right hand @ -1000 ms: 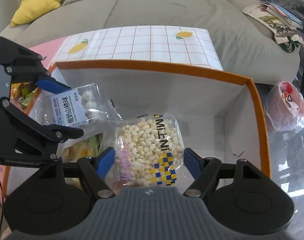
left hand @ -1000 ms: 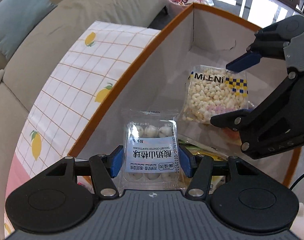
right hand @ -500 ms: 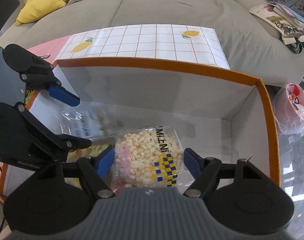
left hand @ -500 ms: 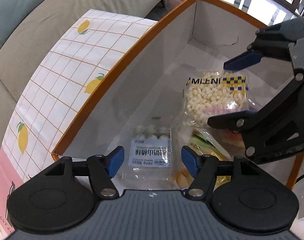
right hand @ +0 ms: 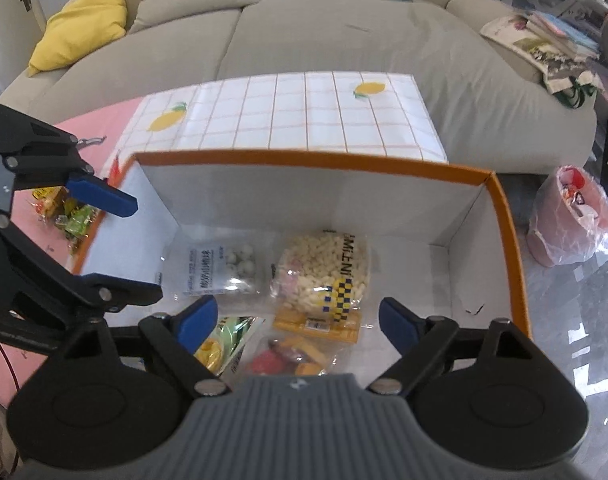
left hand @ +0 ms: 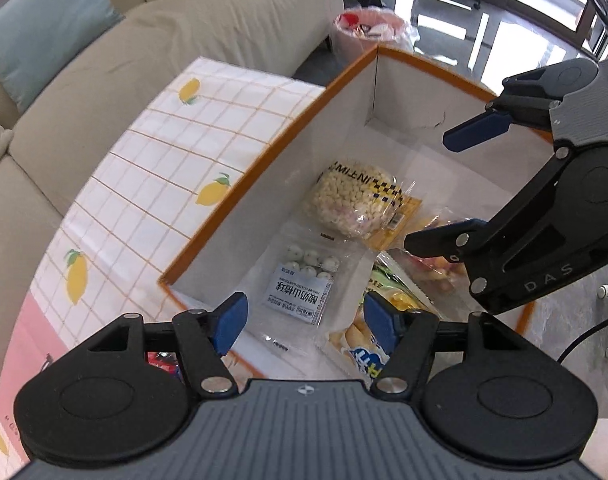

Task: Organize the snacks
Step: 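Withdraw both tools from the box toward the remaining snacks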

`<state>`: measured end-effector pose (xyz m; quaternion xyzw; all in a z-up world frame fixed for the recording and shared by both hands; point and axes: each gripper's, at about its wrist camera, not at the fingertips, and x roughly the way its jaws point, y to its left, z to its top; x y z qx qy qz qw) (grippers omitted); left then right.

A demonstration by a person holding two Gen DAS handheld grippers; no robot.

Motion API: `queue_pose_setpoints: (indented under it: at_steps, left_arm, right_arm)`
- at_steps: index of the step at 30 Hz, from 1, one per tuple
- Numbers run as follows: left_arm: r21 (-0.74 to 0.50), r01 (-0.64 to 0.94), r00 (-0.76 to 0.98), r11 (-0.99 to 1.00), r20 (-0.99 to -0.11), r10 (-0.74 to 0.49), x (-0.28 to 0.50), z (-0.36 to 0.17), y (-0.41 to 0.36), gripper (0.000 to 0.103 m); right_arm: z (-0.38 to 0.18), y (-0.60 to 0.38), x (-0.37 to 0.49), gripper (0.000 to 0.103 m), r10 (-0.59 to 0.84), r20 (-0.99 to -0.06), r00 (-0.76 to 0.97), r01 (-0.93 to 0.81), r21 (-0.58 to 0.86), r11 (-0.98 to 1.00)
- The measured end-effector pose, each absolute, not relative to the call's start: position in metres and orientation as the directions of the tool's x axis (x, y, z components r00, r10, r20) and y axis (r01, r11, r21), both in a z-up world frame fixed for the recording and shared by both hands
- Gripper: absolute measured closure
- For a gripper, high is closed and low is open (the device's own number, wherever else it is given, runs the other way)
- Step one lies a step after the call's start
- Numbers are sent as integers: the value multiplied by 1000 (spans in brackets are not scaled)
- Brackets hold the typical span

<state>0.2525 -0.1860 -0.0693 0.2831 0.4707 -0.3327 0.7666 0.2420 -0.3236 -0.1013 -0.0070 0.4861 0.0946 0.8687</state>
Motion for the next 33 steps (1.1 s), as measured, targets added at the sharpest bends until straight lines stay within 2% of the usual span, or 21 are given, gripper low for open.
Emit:
queue_pose_setpoints:
  at_steps: [10, 20, 26, 30, 33]
  left_arm:
    - [137, 673, 458, 727, -849, -264, 220, -12, -130, 25]
    - [116, 427, 608, 897, -771, -190, 173, 9, -39, 25]
    - [93, 310, 650, 946, -747, -139, 143, 1, 4, 25]
    - [55, 262, 661, 964, -737, -137, 128, -10, 25, 26]
    - [50, 209, 679, 977, -726, -108, 123, -20, 40, 26]
  right_arm:
    - [-53, -294, 201, 17, 118, -802, 586, -109, 67, 992]
    - [-18, -227, 145, 17, 164, -676, 718, -64, 171, 983]
    - [-25, -177, 116, 26, 219, -626, 748, -89, 232, 969]
    - [-36, -141, 104, 27, 236, -606, 759, -133, 212, 968]
    - [-48, -120, 99, 35, 240, -592, 769, -157, 189, 969]
